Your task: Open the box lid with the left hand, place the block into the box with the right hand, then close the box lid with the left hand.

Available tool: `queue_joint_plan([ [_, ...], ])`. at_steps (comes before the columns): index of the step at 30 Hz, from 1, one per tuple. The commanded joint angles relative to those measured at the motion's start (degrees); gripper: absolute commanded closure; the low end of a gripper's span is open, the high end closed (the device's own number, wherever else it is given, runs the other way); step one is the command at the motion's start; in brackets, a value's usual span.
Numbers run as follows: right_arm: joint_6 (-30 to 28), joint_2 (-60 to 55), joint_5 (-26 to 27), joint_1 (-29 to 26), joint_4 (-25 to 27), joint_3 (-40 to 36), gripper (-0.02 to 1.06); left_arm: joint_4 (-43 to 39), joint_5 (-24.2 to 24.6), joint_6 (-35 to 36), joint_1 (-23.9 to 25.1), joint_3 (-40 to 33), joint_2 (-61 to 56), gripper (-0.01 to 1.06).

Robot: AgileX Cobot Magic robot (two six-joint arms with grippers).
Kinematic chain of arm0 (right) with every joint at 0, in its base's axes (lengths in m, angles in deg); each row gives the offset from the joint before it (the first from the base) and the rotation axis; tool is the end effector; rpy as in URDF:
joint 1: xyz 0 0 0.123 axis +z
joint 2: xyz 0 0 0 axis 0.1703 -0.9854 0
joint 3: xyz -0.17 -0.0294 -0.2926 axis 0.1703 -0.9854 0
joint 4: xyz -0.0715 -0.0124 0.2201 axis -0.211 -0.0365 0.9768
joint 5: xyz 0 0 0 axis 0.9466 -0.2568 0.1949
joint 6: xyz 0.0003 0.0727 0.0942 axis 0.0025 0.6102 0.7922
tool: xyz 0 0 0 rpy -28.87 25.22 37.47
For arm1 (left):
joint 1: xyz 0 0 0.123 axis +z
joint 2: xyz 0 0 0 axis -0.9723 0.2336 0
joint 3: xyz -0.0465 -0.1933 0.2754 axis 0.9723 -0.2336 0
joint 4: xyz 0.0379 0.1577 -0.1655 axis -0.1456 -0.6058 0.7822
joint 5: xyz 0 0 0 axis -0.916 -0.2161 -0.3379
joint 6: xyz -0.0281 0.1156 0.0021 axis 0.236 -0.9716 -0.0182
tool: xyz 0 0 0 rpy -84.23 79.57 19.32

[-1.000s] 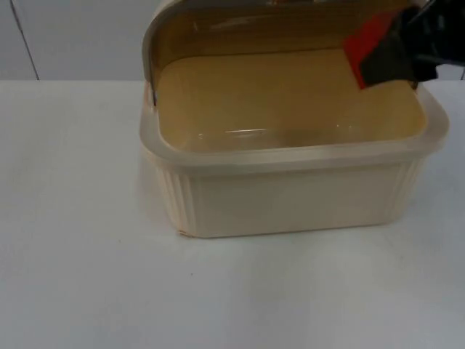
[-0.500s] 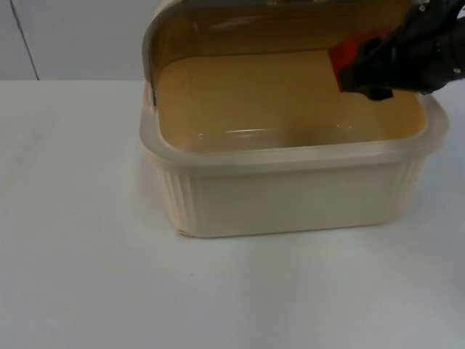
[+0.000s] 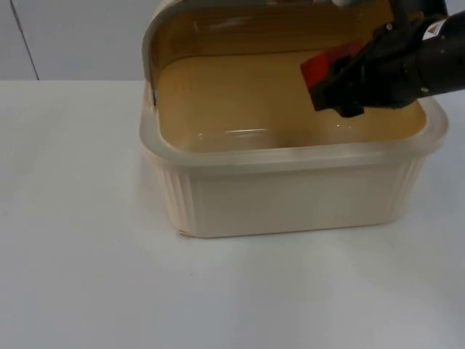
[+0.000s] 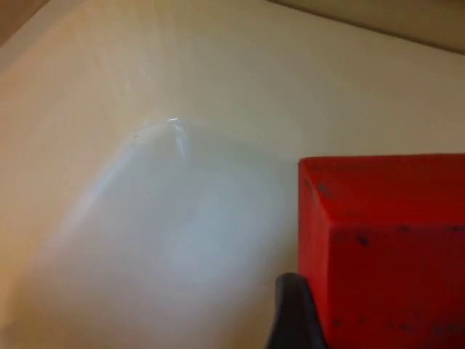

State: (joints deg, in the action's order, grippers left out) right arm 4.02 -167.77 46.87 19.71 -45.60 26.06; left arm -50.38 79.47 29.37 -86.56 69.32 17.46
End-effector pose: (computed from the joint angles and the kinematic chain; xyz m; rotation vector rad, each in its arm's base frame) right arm 0.3486 0.1928 0.2509 -0.5946 2.0920 0.2274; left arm 0.2326 -0.0275 0.4287 0.0320 1.9317 -0.0502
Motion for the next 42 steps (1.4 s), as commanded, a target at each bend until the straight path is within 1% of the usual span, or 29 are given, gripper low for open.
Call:
queue_joint_plan([
  [1, -0.4, 0.0, 1.9, 0.4, -0.3, 0.2, 0.82, 0.0, -0.1, 0.2, 0.2, 0.3, -0.5, 0.03],
  [2, -0.3, 0.0, 2.0, 0.4, -0.3, 0.2, 0.72, 0.0, -0.1, 0.2, 0.2, 0.3, -0.5, 0.03],
  [3, -0.3, 0.0, 2.0, 0.4, -0.3, 0.2, 0.55, 0.0, 0.0, 0.2, 0.2, 0.3, -0.5, 0.03],
  [4, -0.1, 0.0, 2.0, 0.4, -0.3, 0.2, 0.40, 0.0, 0.0, 0.2, 0.2, 0.3, -0.5, 0.03],
  [5, -0.1, 0.0, 1.8, 0.4, -0.3, 0.2, 0.22, 0.0, 0.0, 0.2, 0.2, 0.3, -0.5, 0.03],
  [6, -0.1, 0.0, 1.8, 0.4, -0.3, 0.2, 0.22, 0.0, 0.0, 0.2, 0.2, 0.3, -0.5, 0.03],
  [7, -0.1, 0.0, 1.8, 0.4, -0.3, 0.2, 0.04, 0.0, 0.0, 0.2, 0.2, 0.3, -0.5, 0.03],
  [8, -0.1, 0.0, 1.5, 0.5, -0.3, 0.2, 0.00, 0.0, 0.0, 0.2, 0.2, 0.3, -0.5, 0.03],
  [11, 0.0, 0.4, 0.9, 0.5, -0.3, 0.2, 0.01, 0.0, 0.0, 0.2, 0.2, 0.3, -0.5, 0.03],
  [14, 0.0, 1.7, -2.4, 0.5, -0.3, 0.2, 0.01, 0.0, 0.0, 0.2, 0.2, 0.3, -0.5, 0.03],
  [16, 0.1, 3.7, -6.3, 0.5, -0.3, 0.2, 0.01, 0.0, 0.0, 0.2, 0.2, 0.3, -0.5, 0.03],
  [17, 0.1, 3.7, -6.3, 0.5, -0.3, 0.2, 0.01, 0.0, 0.0, 0.2, 0.2, 0.3, -0.5, 0.03],
  [21, 0.1, 10.0, -19.5, 0.5, -0.2, 0.2, 0.01, 0.0, 0.0, 0.2, 0.2, 0.3, -0.5, 0.03],
  [23, 0.1, 13.7, -24.4, 0.5, -0.2, 0.2, 0.01, 0.0, 0.0, 0.2, 0.2, 0.3, -0.5, 0.03],
  [24, 0.1, 13.7, -24.4, 0.5, -0.2, 0.2, 0.01, 0.0, 0.0, 0.2, 0.2, 0.3, -0.5, 0.03],
  [25, 0.3, 15.5, -27.3, 0.5, -0.2, 0.2, 0.01, 0.1, 0.0, 0.2, 0.2, 0.3, -0.5, 0.03],
  [26, 0.5, 16.1, -28.0, 0.5, -0.3, 0.2, 0.01, 0.1, 0.0, 0.2, 0.2, 0.3, -0.5, 0.03],
  [27, 1.7, 19.1, -30.9, 0.4, -0.3, 0.2, 0.01, 0.1, 0.1, 0.2, 0.2, 0.3, -0.5, 0.03],
  [28, 1.8, 21.1, -32.3, 0.4, -0.6, 0.2, 0.01, 0.4, 0.2, 0.2, 0.2, 0.3, -0.5, 0.03],
  [30, 2.6, 25.3, -33.7, -0.4, -0.8, 0.2, 0.01, 0.4, 0.2, 0.2, 0.2, 0.3, -0.5, 0.03],
  [31, 2.6, 25.3, -33.7, -0.4, -0.8, 0.2, 0.01, 0.4, 0.2, 0.2, 0.2, 0.3, -0.5, 0.03],
  [33, 4.9, 29.9, -34.3, -3.0, -0.5, 0.2, 0.01, 0.4, 0.2, 0.2, 0.2, 0.3, -0.5, 0.03],
  [35, 5.5, 33.8, -35.8, -7.9, -1.1, 0.2, 0.01, 0.4, 0.2, 0.2, 0.2, 0.3, -0.5, 0.03],
  [36, 5.5, 35.7, -37.0, -11.3, -2.1, 0.2, 0.01, 0.4, 0.2, 0.2, 0.2, 0.3, -0.5, 0.03],
  [37, 5.5, 35.7, -37.0, -11.3, -2.1, 0.2, 0.01, 0.4, 0.2, 0.2, 0.2, 0.3, -0.5, 0.03],
  [38, 5.5, 37.6, -38.0, -15.2, -3.5, 0.2, 0.01, 0.4, 0.2, 0.2, 0.2, 0.3, -0.5, 0.03],
  [39, 5.5, 38.2, -38.5, -17.3, -4.1, 0.2, 0.01, 0.4, 0.2, 0.2, 0.2, 0.3, -0.5, 0.03],
  [40, 5.5, 40.8, -39.8, -22.9, -6.2, 0.2, 0.01, 0.4, 0.2, 0.2, 0.2, 0.3, -0.5, 0.03],
  [42, 5.5, 43.8, -41.9, -30.8, -10.0, 0.2, 0.01, 0.5, 0.2, 0.2, 0.2, 0.3, -0.5, 0.03],
])
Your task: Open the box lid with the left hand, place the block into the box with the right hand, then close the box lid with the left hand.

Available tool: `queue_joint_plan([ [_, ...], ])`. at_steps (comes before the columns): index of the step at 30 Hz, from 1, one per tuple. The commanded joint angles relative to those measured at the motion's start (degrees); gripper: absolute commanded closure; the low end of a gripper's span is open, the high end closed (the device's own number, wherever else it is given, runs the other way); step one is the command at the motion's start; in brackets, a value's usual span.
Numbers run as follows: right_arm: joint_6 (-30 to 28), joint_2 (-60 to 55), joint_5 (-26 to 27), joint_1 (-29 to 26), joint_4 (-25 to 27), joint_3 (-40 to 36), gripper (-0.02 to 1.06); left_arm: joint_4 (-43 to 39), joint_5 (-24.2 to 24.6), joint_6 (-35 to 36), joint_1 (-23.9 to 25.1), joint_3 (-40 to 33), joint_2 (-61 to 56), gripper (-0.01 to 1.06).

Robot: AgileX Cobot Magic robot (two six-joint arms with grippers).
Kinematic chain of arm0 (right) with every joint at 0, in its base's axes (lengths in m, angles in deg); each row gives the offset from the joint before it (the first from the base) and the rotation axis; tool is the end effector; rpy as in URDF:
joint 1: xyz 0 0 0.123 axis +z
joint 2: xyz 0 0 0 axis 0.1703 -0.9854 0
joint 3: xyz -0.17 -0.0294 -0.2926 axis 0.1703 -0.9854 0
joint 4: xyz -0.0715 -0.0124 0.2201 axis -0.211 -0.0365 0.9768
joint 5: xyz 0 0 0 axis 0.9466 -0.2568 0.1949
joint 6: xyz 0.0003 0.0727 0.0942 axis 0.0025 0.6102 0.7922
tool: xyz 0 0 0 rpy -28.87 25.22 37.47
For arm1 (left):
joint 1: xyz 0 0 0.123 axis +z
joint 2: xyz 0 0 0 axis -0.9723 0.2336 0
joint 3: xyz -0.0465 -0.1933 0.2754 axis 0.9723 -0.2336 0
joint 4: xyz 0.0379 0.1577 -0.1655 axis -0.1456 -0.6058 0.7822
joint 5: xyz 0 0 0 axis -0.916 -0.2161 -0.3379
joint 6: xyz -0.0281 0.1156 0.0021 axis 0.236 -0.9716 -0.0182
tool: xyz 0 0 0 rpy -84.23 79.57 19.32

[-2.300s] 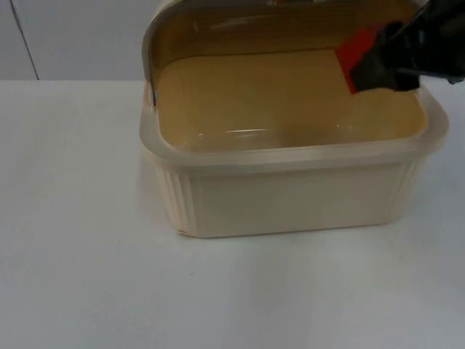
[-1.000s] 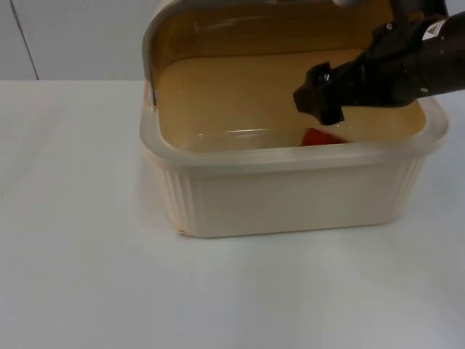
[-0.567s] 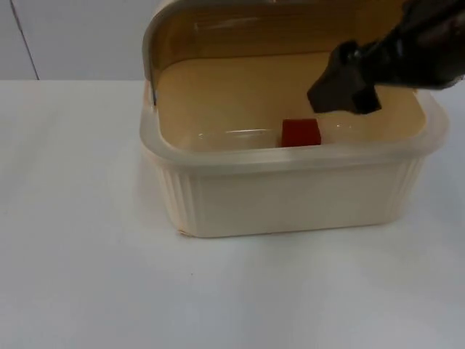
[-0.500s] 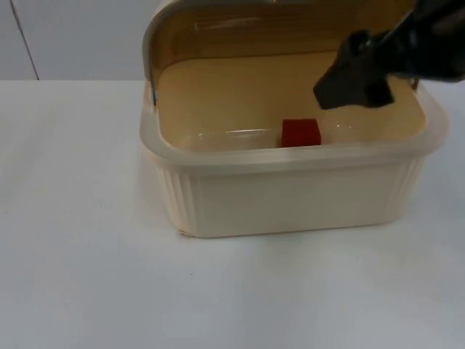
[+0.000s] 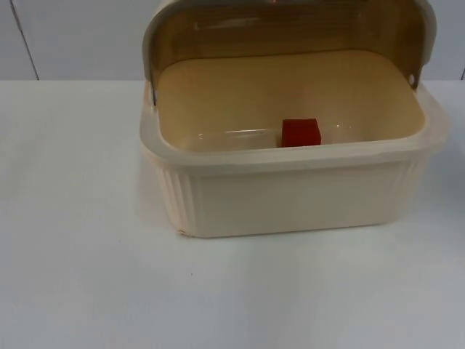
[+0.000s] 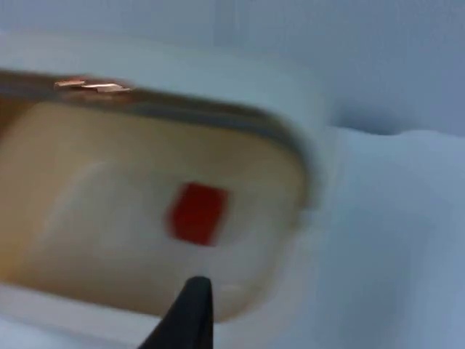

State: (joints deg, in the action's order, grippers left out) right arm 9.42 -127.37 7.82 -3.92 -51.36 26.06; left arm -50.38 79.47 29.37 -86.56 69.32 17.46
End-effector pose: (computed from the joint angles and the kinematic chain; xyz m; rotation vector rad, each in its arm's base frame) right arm 0.1998 0.0367 0.4038 -0.2951 2.1000 0.1449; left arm 0.2326 -0.0275 0.4287 0.0320 1.9317 -0.0502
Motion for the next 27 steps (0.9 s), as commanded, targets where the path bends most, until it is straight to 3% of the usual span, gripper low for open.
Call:
queue_joint_plan([
  [1, 0.1, 3.4, -2.8, -7.2, -4.2, 0.2, 0.01, 0.5, 0.2, 0.2, 0.2, 0.3, -0.5, 0.03],
  [6, 0.1, 8.6, -0.2, -16.5, -5.7, 0.2, 0.01, 0.5, 0.1, 0.2, 0.2, 0.3, -0.5, 0.03],
  [9, 0.1, 9.2, 3.0, -15.9, -5.4, 0.2, 0.01, 0.5, 0.1, 0.2, 0.2, 0.3, -0.5, 0.03],
  [14, 0.3, 8.2, 2.6, -13.1, -5.0, 0.2, 0.01, 0.5, 0.0, 0.2, 0.2, 0.3, -0.5, 0.03],
  [27, 0.5, 7.6, 5.1, -12.5, -6.5, 0.2, 0.01, 0.5, 0.0, 0.2, 0.2, 0.3, -0.5, 0.03],
])
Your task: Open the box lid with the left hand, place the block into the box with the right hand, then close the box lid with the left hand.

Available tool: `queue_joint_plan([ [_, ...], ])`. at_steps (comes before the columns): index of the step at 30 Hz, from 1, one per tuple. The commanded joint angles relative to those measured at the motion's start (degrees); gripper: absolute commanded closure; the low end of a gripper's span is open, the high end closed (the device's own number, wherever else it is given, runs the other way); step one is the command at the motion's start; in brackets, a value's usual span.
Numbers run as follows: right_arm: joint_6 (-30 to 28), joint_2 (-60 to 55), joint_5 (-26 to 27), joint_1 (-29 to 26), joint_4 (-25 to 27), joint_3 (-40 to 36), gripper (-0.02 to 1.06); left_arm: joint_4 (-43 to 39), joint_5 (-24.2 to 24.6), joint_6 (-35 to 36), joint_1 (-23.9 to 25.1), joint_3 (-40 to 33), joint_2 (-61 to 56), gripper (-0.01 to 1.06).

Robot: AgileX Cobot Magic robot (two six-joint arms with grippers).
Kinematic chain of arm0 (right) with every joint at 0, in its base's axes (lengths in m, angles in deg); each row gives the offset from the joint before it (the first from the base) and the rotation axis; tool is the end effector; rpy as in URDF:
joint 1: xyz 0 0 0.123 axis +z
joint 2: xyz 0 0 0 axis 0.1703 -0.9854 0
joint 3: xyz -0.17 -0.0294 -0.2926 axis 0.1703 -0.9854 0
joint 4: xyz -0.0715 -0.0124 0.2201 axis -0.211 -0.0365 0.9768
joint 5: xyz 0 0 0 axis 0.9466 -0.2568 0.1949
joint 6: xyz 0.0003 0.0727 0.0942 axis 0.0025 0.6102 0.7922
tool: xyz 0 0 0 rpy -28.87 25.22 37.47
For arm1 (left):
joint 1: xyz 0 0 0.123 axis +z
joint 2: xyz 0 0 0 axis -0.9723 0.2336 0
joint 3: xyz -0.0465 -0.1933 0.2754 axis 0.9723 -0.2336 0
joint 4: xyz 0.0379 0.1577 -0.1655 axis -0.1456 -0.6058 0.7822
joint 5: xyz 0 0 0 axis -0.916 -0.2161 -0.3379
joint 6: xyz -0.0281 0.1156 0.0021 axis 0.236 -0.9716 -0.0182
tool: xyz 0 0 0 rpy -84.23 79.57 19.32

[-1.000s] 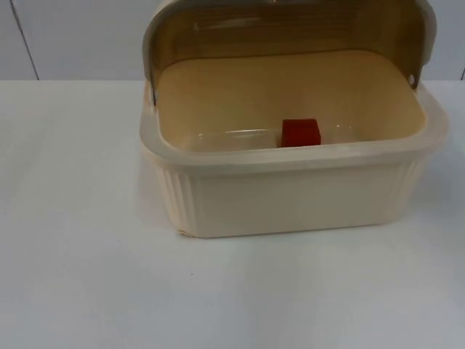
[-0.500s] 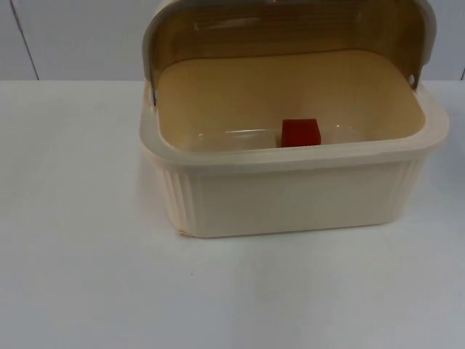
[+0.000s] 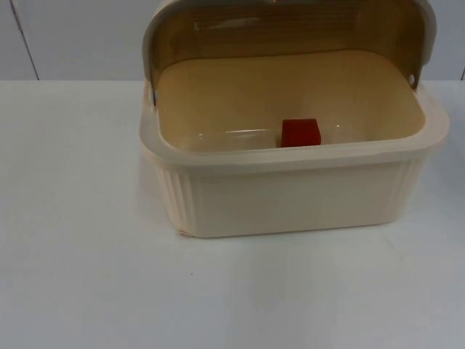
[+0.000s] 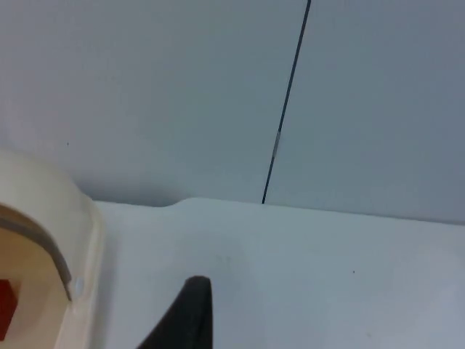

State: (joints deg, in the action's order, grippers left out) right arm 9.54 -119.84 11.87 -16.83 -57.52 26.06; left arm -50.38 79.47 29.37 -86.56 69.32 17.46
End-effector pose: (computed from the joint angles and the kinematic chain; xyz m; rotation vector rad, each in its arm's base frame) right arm 0.1672 -0.0124 0.4342 -0.1054 1.9294 -0.1390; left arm 0.2326 -0.0275 0.4287 0.0320 1.9317 -0.0502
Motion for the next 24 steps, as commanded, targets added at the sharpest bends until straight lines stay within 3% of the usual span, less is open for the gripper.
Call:
queue_joint_plan([
  [1, 0.4, 0.1, 1.5, 0.4, -0.3, 0.2, 0.01, 0.5, 0.0, 0.2, 0.2, 0.3, -0.5, 0.03],
  [4, 0.5, 0.2, 3.6, 0.4, 0.3, 0.2, 0.01, 0.1, -0.7, 0.2, 0.2, 0.3, -0.5, 0.03],
  [9, 2.5, 0.1, 1.5, 0.4, 1.3, 0.2, 0.01, 0.0, -3.6, 0.2, 0.2, 0.3, -0.5, 0.03],
  [18, 2.5, 0.2, 2.0, 0.4, 1.3, 0.2, 0.01, -1.4, -3.4, 0.2, 0.2, 0.3, -0.5, 0.03],
  [24, 2.5, 0.2, 1.7, 0.4, 1.2, 0.2, 0.01, 0.6, -0.7, 2.3, 0.2, 0.3, -0.5, 0.03],
])
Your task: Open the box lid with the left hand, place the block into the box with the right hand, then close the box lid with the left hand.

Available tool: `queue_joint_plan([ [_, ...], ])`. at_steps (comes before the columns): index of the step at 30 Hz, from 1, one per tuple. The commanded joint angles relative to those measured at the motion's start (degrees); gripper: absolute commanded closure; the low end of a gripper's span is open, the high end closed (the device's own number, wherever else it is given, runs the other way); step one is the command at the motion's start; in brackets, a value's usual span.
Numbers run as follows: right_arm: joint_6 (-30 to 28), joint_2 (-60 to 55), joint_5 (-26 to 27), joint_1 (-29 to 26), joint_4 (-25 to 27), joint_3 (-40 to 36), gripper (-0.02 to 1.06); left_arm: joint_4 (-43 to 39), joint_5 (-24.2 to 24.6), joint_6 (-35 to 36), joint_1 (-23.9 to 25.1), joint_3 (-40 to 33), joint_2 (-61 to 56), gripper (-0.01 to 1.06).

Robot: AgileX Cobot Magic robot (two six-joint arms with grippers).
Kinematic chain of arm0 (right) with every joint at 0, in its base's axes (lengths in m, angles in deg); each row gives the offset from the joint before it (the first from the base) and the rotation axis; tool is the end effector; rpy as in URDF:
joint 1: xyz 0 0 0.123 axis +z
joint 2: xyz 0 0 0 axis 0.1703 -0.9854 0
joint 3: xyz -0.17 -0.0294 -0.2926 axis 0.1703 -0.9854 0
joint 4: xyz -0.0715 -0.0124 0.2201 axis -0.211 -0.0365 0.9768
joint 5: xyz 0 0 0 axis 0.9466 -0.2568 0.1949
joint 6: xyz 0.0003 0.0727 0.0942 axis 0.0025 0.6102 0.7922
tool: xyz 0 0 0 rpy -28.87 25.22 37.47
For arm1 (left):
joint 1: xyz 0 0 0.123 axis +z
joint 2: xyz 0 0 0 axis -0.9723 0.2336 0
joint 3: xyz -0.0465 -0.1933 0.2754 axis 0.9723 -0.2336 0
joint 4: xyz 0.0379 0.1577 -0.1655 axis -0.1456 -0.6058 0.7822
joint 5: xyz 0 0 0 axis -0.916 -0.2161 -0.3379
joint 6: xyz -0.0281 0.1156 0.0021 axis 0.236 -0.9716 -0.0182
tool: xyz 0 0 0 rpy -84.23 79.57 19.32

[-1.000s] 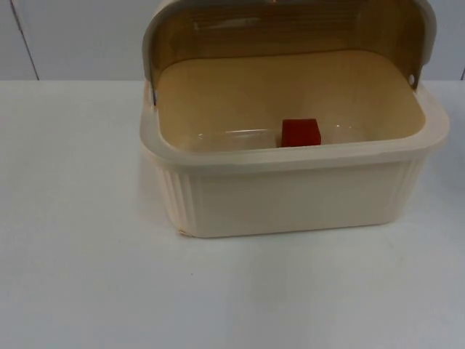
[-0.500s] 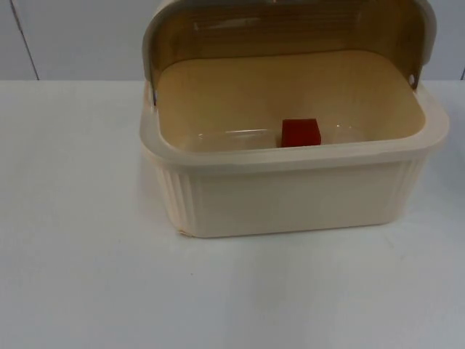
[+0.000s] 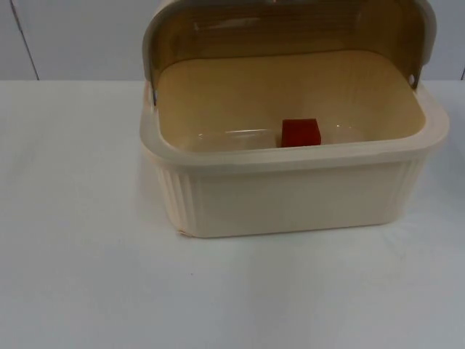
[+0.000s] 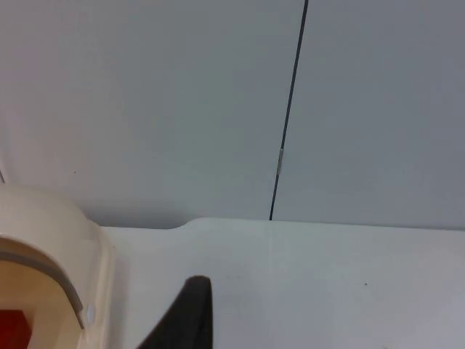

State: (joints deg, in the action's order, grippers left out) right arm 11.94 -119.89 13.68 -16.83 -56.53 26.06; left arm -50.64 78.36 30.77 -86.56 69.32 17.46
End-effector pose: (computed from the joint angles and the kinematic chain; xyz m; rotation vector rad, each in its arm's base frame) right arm 0.1688 -0.0121 0.4377 -0.0516 1.8987 -0.0994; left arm 0.2333 -0.0281 0.4308 0.0155 1.9133 -0.0689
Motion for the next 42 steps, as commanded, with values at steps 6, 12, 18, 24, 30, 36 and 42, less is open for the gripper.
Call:
queue_joint_plan([
  [6, 0.1, 0.2, -0.1, 0.4, 0.2, 0.2, 0.01, 1.1, 0.4, 1.6, 0.2, 0.3, -0.5, 0.03],
  [12, 0.1, 0.2, -0.1, 0.4, 0.2, 0.2, 0.01, 0.2, -6.0, 2.5, 0.2, 0.3, -0.2, 0.03],
  [18, 0.1, 0.2, -0.1, 0.4, 0.2, 0.2, 0.01, 0.7, -8.1, -3.0, -1.1, 5.5, 7.7, 0.03],
  [24, 0.1, 0.2, -0.1, 0.4, 0.2, 0.2, 0.01, 0.7, -9.4, -10.2, -7.5, 18.7, 20.3, 0.26],
  [30, 0.1, 0.2, -0.7, 0.4, 0.1, 0.2, 0.01, -5.0, -12.0, -17.7, -14.8, 29.2, 31.2, 0.88],
  [36, 0.1, 0.2, -1.1, 0.4, 0.1, 0.2, 0.01, -20.6, -14.9, -25.2, -19.1, 30.5, 36.6, 1.05],
  [42, 0.1, 0.2, -1.1, 0.4, 0.1, 0.2, 0.01, -20.2, -14.1, -30.2, -22.4, 30.5, 37.8, 1.05],
])
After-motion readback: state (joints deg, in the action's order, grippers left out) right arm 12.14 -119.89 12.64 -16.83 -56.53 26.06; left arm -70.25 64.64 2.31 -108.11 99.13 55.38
